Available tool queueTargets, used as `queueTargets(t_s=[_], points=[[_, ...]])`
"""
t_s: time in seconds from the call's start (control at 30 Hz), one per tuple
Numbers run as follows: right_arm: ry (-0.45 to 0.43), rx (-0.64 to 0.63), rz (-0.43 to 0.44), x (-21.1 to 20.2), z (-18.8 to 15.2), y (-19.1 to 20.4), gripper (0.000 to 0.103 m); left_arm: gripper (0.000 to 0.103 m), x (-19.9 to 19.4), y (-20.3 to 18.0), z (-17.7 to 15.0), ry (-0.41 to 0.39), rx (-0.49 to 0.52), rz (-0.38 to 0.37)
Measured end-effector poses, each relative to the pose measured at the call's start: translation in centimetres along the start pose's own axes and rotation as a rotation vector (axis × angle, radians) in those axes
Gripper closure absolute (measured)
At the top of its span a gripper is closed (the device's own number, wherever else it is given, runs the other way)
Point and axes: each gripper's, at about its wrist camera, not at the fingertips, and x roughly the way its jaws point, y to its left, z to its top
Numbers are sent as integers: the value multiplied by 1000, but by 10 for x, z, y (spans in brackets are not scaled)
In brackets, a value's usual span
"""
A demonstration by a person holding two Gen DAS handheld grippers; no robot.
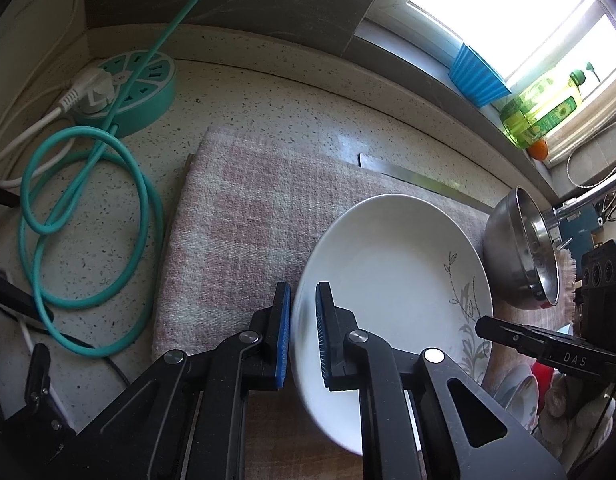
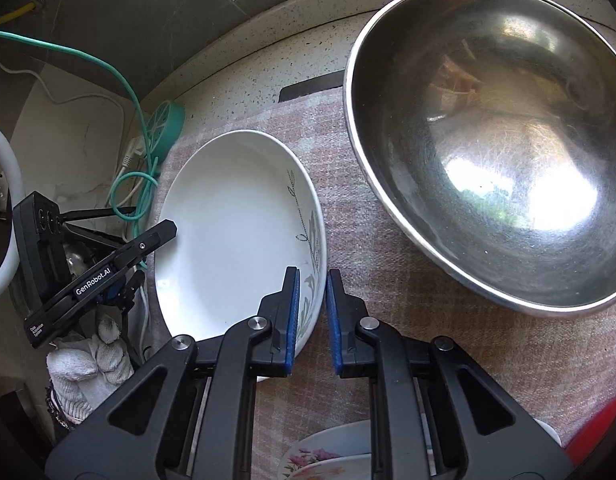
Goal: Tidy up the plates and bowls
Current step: 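Lift the white leaf-pattern plate and carry it toward the plate stack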
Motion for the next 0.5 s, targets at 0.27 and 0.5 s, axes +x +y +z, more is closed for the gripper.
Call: queueTargets(t_s=[0.27, 0.5], points=[[0, -27, -35, 0, -1, 5, 91, 92, -3, -8, -2, -13, 49, 38], [-10, -47, -30, -5, -4, 11, 91, 92, -16, -13, -7, -41, 63, 49]])
